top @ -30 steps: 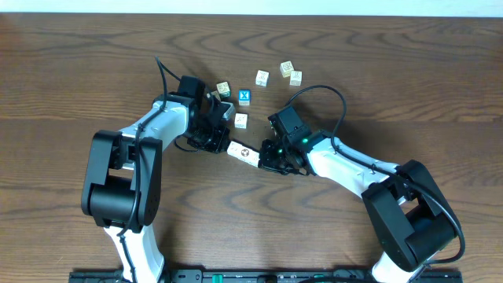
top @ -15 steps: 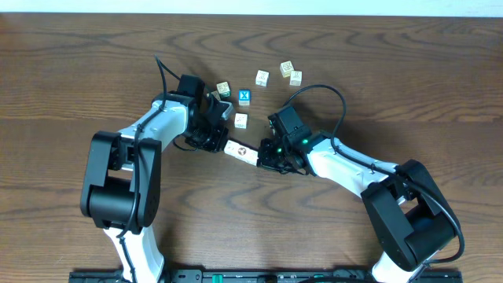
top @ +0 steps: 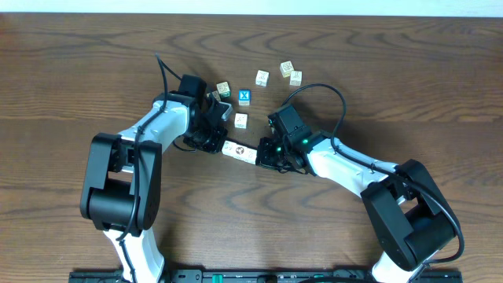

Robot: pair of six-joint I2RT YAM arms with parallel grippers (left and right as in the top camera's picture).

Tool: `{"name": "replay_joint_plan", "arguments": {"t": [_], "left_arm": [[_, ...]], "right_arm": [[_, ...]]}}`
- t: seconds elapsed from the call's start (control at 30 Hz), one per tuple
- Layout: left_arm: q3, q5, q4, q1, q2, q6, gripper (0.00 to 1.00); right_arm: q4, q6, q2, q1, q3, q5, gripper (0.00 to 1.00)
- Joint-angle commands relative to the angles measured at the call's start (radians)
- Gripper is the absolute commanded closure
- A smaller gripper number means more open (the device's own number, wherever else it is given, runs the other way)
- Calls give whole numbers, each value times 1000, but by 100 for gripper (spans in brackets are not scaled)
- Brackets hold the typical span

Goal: Lift 3 blocks

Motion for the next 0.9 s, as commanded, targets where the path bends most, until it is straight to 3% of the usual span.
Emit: {"name": "replay_joint_plan", "arguments": {"t": [0.0, 0.87], "left_arm": [[-17, 110, -20, -69, -5, 2, 93], [-17, 159, -17, -74, -40, -20, 93]], "right_arm": [[40, -16, 8, 19, 22, -79, 99], [40, -42, 8, -16, 22, -65, 99]]}}
